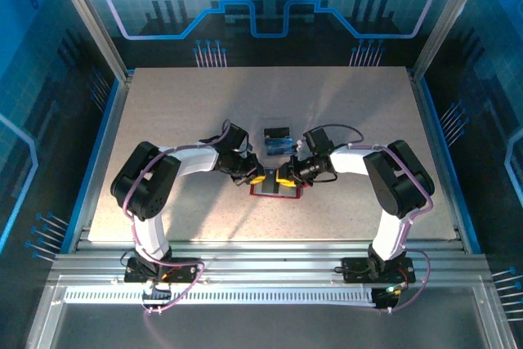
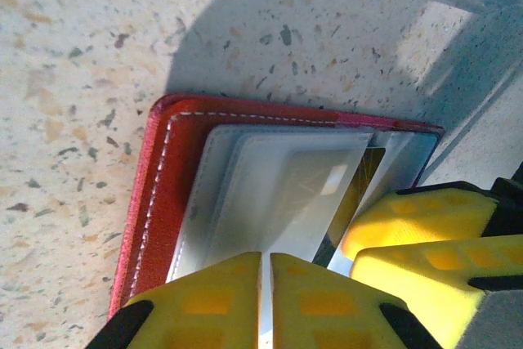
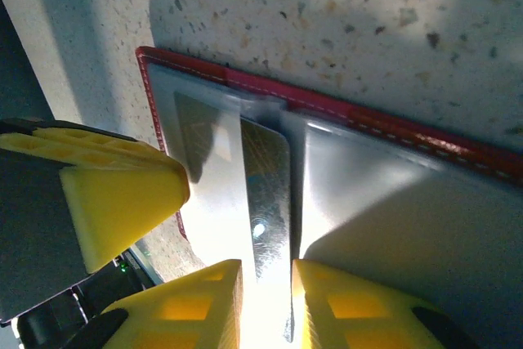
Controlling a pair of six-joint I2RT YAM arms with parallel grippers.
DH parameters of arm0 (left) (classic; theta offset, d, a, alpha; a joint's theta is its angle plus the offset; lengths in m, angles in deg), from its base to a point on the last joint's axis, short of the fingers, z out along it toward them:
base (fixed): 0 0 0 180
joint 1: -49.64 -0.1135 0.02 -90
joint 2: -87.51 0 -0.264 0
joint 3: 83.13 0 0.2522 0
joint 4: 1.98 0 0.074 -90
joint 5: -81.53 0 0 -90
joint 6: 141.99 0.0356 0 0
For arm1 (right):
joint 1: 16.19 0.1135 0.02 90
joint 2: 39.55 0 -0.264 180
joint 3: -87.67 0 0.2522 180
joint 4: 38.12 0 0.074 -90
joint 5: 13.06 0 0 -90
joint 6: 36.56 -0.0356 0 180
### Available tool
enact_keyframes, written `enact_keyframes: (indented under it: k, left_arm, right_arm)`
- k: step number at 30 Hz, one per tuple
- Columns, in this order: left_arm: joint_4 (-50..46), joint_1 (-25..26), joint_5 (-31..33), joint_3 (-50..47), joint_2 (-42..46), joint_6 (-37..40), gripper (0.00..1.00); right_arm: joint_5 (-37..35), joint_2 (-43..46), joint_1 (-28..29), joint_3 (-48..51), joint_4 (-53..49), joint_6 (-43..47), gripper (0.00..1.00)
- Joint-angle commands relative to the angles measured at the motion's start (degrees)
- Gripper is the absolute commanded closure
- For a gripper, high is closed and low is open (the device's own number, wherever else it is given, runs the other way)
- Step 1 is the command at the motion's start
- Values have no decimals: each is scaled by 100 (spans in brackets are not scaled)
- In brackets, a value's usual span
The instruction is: Take the credit cards out of the card holder
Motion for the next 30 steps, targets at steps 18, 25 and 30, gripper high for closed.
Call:
enact_keyframes:
  k: [18,25,30]
  left_arm:
    - [-111,20,17,-112,-156,34,88]
    - [-112,29,35,-114,-138,24,88]
    - [-80,29,28,-157,-144,-1,88]
  right_arm:
    - [315,-342,-84,72,396,-234,79]
    - [319,-381,-87,71,312,-220,78]
    - [87,-281,-78,-4,-109,-34,77]
